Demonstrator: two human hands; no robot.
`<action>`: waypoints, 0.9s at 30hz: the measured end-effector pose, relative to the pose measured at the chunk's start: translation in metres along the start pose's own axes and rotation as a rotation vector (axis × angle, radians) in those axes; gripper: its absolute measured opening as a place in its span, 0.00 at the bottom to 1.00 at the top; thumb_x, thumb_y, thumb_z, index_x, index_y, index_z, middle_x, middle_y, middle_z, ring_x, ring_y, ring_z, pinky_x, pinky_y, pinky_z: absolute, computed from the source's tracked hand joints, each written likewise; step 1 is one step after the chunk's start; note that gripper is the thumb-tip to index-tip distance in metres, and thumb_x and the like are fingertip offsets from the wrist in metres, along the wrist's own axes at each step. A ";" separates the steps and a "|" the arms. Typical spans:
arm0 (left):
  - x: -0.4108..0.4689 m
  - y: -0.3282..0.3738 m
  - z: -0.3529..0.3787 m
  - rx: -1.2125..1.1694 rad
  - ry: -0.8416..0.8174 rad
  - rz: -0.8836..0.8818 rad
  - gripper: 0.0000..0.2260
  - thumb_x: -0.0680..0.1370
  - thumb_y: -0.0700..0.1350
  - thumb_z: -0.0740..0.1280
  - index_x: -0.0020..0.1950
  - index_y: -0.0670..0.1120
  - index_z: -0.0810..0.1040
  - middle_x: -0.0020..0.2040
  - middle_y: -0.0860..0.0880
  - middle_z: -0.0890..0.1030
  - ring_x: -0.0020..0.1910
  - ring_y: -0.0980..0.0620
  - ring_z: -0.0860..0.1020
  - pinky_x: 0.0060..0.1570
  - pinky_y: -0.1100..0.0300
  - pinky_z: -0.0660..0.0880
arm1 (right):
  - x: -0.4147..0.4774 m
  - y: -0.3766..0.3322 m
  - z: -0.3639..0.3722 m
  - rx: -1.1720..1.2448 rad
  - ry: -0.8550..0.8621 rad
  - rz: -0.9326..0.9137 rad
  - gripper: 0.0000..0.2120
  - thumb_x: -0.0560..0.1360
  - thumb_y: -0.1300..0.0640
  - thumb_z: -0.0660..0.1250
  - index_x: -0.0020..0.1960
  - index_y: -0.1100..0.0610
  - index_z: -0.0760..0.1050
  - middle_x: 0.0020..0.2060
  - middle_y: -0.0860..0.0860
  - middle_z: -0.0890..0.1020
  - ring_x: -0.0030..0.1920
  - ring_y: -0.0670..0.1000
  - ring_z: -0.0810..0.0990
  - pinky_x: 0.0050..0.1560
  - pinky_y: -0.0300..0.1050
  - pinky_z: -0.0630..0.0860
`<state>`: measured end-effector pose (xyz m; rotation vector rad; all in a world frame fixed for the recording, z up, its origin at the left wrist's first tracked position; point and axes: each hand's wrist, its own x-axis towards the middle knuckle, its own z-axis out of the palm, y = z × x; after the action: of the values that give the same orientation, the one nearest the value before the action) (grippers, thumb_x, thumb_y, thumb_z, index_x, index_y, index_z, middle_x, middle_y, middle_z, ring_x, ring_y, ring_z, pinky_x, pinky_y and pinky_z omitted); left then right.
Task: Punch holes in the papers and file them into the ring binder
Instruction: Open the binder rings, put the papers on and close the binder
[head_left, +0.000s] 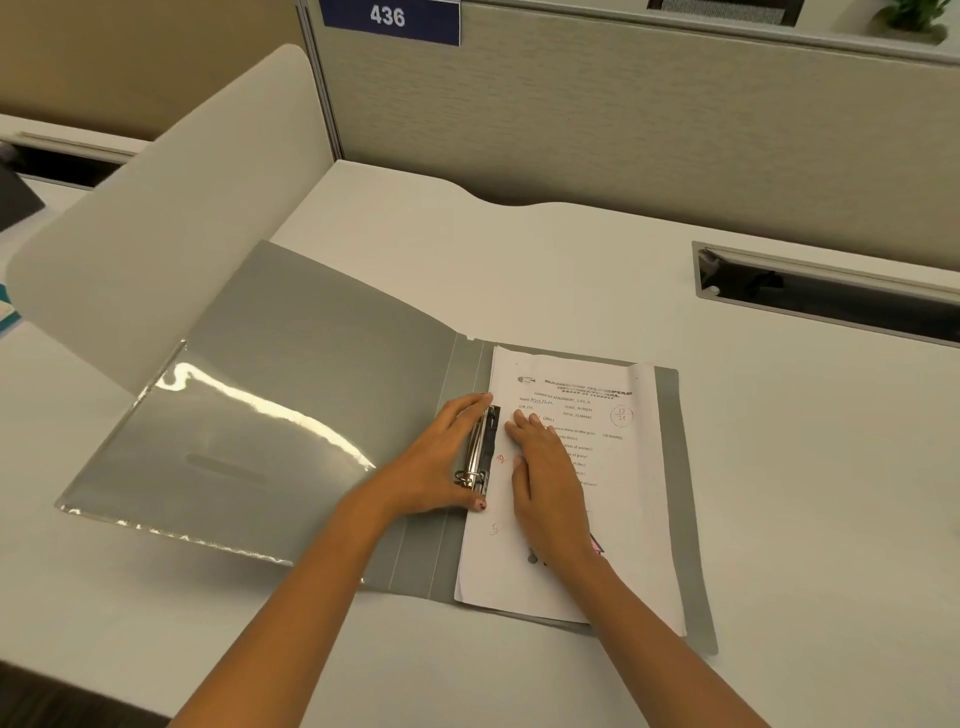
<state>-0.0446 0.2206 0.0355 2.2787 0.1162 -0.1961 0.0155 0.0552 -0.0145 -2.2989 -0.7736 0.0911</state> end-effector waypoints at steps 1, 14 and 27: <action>0.001 -0.001 -0.001 0.013 -0.011 0.004 0.53 0.63 0.46 0.80 0.78 0.49 0.48 0.75 0.54 0.52 0.71 0.59 0.57 0.68 0.69 0.56 | 0.000 0.000 0.000 0.001 -0.003 0.005 0.26 0.78 0.50 0.44 0.72 0.54 0.66 0.72 0.48 0.67 0.74 0.47 0.62 0.76 0.43 0.54; 0.005 -0.001 -0.010 0.195 0.067 0.120 0.45 0.64 0.54 0.77 0.75 0.47 0.59 0.68 0.51 0.64 0.63 0.55 0.68 0.64 0.65 0.67 | -0.001 -0.001 0.001 0.006 -0.013 0.026 0.27 0.77 0.48 0.44 0.72 0.53 0.66 0.73 0.47 0.67 0.74 0.46 0.61 0.76 0.44 0.54; 0.014 -0.005 -0.008 0.269 0.120 0.193 0.42 0.61 0.57 0.78 0.69 0.45 0.65 0.64 0.49 0.71 0.59 0.52 0.73 0.63 0.60 0.72 | 0.002 -0.001 0.000 -0.011 -0.034 0.029 0.27 0.77 0.50 0.43 0.72 0.53 0.66 0.73 0.47 0.66 0.74 0.46 0.61 0.76 0.43 0.53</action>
<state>-0.0306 0.2302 0.0338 2.5521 -0.0723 0.0287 0.0162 0.0570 -0.0138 -2.3244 -0.7601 0.1402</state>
